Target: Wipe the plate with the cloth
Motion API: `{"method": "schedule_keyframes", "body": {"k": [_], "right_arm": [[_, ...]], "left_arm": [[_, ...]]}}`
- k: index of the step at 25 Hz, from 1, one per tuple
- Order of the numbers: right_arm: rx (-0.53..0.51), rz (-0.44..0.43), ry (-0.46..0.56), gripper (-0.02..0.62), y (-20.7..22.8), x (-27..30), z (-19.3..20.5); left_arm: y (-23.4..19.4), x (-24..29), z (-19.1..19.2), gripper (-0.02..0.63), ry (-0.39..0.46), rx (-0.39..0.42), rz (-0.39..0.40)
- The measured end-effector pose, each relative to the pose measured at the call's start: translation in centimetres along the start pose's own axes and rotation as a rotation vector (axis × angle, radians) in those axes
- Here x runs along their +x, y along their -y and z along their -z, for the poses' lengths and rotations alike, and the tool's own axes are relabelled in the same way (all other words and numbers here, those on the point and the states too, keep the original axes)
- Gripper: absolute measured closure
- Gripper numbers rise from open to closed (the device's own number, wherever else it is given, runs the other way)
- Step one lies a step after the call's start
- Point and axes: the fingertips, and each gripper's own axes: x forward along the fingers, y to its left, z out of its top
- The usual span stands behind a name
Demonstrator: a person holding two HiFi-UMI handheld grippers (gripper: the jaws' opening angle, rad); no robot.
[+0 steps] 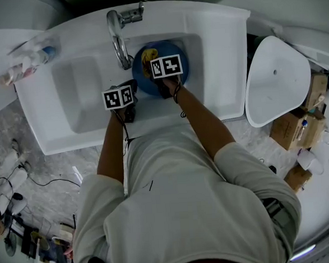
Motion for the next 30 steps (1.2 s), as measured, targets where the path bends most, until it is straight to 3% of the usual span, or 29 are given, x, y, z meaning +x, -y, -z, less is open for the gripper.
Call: {"method": "schedule_keyframes", "body": {"k": [17,25,30], "right_arm": [[-0.128,-0.068,-0.15,0.522,-2.7,0.5,6.0],[-0.239,0.003,-0.252,0.522,-1.6,-2.0,8.3],[-0.285,0.089,-0.198,0.522,0.4,-4.5,8.3]], "left_arm": [[-0.1,0.0,0.0,0.577,0.006,0.01,0.022],[0.0,-0.3,-0.1,0.577,0.021,0.015,0.03],[0.1,-1.7,-0.4,0.577,0.054,0.03,0.028]]}}
